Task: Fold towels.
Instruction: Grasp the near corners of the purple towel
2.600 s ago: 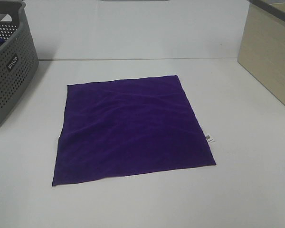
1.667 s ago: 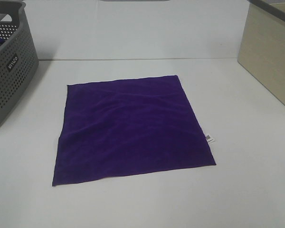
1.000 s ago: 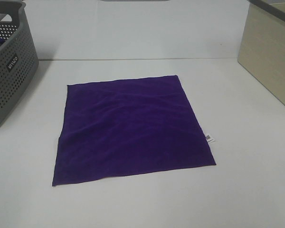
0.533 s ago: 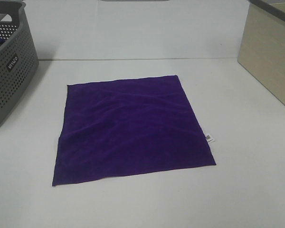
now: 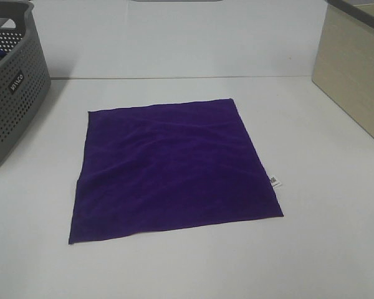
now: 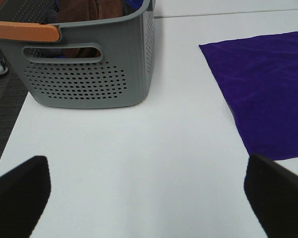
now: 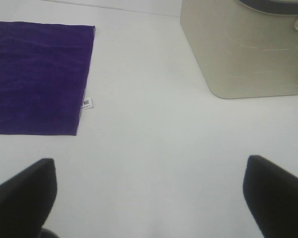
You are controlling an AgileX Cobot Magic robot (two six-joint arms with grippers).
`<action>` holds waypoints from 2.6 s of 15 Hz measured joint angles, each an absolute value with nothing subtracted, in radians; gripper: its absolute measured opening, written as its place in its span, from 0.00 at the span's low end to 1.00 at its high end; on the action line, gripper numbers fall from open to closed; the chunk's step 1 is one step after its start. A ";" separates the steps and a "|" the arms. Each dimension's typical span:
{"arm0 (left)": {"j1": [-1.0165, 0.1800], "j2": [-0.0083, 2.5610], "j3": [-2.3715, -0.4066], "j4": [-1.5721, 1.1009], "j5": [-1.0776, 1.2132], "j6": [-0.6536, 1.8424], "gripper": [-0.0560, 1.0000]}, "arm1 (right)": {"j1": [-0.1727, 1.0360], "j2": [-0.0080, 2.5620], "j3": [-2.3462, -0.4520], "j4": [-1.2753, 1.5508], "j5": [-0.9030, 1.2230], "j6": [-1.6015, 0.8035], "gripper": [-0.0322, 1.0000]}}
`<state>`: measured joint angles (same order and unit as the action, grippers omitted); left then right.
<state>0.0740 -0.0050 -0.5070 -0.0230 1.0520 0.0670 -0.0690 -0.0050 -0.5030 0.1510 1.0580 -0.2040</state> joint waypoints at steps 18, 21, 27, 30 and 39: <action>0.074 0.724 -0.672 -0.167 1.153 0.157 0.99 | -0.069 0.867 -0.815 0.338 1.113 -0.175 0.99; 0.074 1.000 -0.673 -0.418 0.935 0.295 0.99 | -0.069 1.309 -0.864 0.660 1.093 -0.537 0.99; 0.074 1.457 -0.666 -0.844 0.817 0.706 0.99 | -0.069 1.719 -0.875 0.836 1.130 -0.879 0.99; 0.074 1.602 -0.663 -0.944 0.798 0.807 0.99 | -0.070 1.821 -0.982 0.840 1.134 -0.896 0.98; 0.074 1.836 -0.665 -1.107 0.697 1.060 0.99 | -0.132 2.076 -1.076 0.922 1.051 -0.965 0.96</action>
